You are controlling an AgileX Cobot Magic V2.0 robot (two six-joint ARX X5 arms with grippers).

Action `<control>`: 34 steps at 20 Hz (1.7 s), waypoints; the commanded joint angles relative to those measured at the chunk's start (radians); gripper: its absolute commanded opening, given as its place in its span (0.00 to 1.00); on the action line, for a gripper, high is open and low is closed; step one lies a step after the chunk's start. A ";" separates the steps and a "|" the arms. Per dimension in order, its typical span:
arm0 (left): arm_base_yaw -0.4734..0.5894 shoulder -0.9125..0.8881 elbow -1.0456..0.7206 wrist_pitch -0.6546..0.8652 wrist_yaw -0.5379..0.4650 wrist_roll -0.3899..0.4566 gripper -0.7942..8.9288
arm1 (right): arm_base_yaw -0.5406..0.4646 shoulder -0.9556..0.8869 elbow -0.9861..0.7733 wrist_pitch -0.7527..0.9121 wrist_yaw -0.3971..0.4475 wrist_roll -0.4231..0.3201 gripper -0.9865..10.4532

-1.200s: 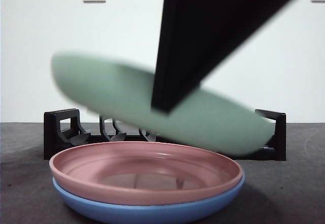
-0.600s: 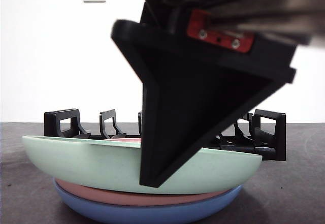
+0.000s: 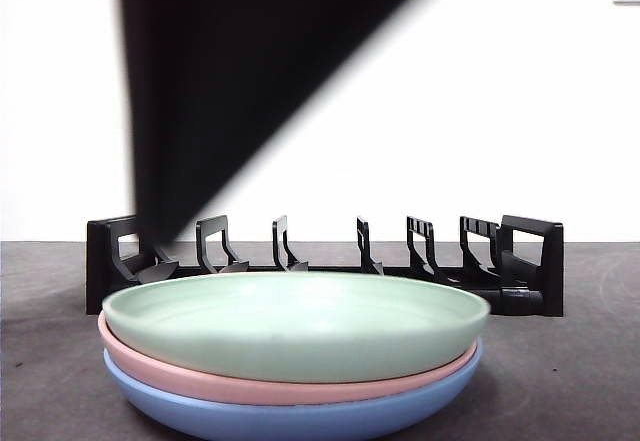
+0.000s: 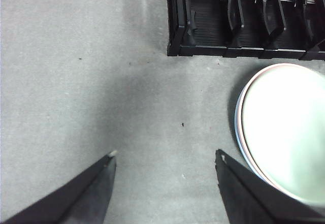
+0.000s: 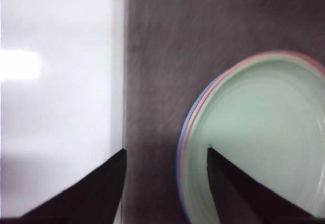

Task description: Place the plate

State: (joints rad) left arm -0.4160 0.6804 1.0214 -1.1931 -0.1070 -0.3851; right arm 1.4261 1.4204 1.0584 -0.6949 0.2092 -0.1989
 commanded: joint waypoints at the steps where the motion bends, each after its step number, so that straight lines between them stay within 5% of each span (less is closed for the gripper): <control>1: -0.002 0.005 0.019 0.011 -0.006 -0.001 0.40 | 0.016 -0.031 0.053 -0.014 0.001 0.038 0.32; 7: -0.002 0.006 0.019 0.042 -0.006 0.003 0.40 | -0.121 -0.246 0.059 -0.079 0.189 0.090 0.32; 13: -0.002 0.029 0.019 0.106 -0.006 0.003 0.40 | -0.539 -0.481 -0.029 -0.091 0.177 0.113 0.32; 15: -0.002 0.047 0.019 0.140 -0.006 0.008 0.40 | -0.687 -0.540 -0.064 -0.067 0.108 0.112 0.32; 22: -0.002 0.086 0.019 0.296 -0.006 0.011 0.40 | -1.134 -0.556 -0.124 0.098 -0.330 0.122 0.32; 27: -0.002 0.080 0.019 0.298 -0.005 0.011 0.37 | -1.200 -0.541 -0.124 0.091 -0.340 0.118 0.31; 28: -0.002 0.080 0.019 0.297 -0.005 0.014 0.17 | -1.200 -0.541 -0.124 0.100 -0.340 0.119 0.18; 29: -0.002 0.080 0.019 0.300 -0.005 0.022 0.11 | -1.200 -0.541 -0.124 0.107 -0.337 0.112 0.10; 34: -0.002 0.077 0.019 0.271 -0.007 0.060 0.09 | -1.201 -0.542 -0.124 0.130 -0.340 0.113 0.10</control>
State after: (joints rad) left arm -0.4160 0.7567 1.0214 -0.9314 -0.1074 -0.3454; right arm 0.2226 0.8757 0.9287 -0.5762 -0.1307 -0.0891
